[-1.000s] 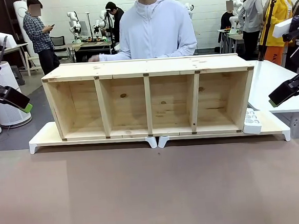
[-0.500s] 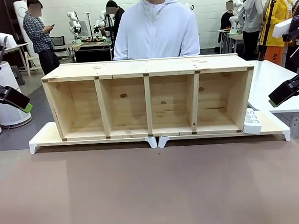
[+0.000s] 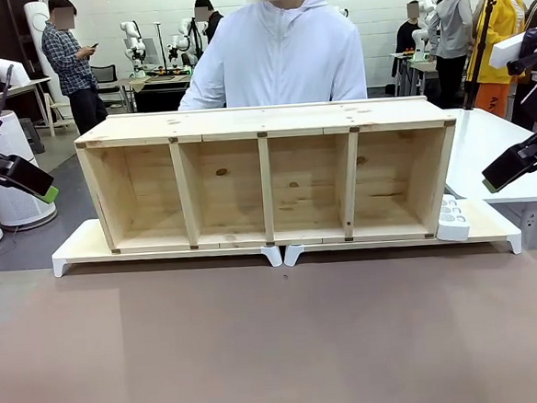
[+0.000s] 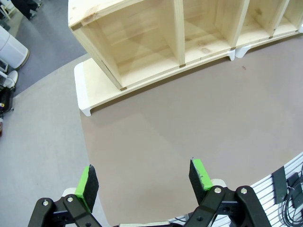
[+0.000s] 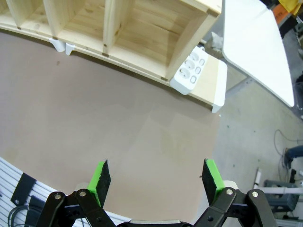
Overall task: Perform cable management.
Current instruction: When the cord part of the Power Cable appears at the lower middle area of the table and stops, grasp the cord part of the Power Cable.
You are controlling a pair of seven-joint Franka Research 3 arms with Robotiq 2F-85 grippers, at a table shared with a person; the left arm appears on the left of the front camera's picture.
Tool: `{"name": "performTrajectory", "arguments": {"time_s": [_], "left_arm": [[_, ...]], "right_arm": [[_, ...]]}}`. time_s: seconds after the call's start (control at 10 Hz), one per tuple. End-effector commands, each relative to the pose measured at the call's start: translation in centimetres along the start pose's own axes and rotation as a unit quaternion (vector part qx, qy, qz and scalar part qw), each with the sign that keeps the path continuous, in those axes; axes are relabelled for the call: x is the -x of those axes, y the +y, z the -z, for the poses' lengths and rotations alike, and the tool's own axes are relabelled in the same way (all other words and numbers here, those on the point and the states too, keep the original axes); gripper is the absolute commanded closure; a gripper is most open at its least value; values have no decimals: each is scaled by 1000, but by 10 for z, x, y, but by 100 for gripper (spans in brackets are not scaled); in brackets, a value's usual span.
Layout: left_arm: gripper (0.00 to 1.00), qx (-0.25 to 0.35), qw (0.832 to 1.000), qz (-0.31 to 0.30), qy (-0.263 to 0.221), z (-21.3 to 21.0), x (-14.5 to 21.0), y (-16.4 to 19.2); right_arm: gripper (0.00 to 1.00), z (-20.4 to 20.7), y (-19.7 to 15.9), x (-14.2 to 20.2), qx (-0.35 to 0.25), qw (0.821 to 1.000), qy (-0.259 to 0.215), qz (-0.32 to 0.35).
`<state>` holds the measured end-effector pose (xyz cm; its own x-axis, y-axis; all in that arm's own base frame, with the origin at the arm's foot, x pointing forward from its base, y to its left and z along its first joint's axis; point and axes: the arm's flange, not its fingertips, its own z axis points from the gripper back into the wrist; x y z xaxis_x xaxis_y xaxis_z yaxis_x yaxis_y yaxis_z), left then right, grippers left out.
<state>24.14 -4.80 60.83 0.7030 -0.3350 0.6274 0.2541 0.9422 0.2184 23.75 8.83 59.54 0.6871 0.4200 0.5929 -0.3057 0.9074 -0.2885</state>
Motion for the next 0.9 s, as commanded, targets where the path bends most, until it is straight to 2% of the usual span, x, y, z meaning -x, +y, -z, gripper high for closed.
{"name": "performTrajectory", "arguments": {"time_s": [0.0, 0.8], "left_arm": [[0, -3, 1000, 2, -3, 2, -2, -1], [0, -3, 1000, 2, -3, 2, -2, -1]], "right_arm": [[0, 1, -2, 0, 3, 1000, 1, 3], [0, 1, -2, 0, 3, 1000, 1, 3]]}}
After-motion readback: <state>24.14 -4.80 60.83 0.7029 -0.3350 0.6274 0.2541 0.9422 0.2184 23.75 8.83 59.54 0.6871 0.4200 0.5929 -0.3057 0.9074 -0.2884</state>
